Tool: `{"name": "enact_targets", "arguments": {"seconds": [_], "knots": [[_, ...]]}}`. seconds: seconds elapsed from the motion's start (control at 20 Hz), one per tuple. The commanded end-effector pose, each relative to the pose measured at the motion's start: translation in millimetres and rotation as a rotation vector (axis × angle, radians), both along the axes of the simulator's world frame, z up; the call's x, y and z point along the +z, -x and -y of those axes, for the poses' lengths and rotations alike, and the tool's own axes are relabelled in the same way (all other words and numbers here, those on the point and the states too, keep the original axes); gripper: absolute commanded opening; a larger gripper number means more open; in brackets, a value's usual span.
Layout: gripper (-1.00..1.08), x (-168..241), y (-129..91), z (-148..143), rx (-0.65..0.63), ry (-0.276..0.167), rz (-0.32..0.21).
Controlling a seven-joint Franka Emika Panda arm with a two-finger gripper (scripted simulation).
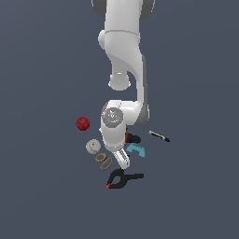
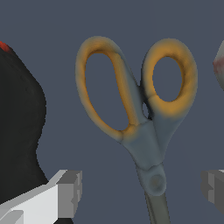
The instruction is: Pick up a designated object from a clutter of objects.
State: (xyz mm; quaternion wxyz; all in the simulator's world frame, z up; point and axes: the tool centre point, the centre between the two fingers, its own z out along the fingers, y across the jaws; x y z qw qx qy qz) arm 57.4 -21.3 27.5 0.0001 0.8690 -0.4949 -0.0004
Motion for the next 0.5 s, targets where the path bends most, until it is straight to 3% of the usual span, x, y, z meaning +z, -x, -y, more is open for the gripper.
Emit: {"name": "enact_targets", "arguments": {"seconds": [0.0, 0.25, 0.3, 0.45], "knots": [[1.0, -10.2, 0.0, 0.1, -0.001, 0.0, 0.001], [1.0, -16.9, -1.0, -0.1, -0.001, 0.0, 0.001], [-1.0, -16.9, -1.0, -0.1, -0.001, 0.0, 0.001], [-1.0, -16.9, -1.0, -0.1, -0.001, 0.0, 0.001]]}}
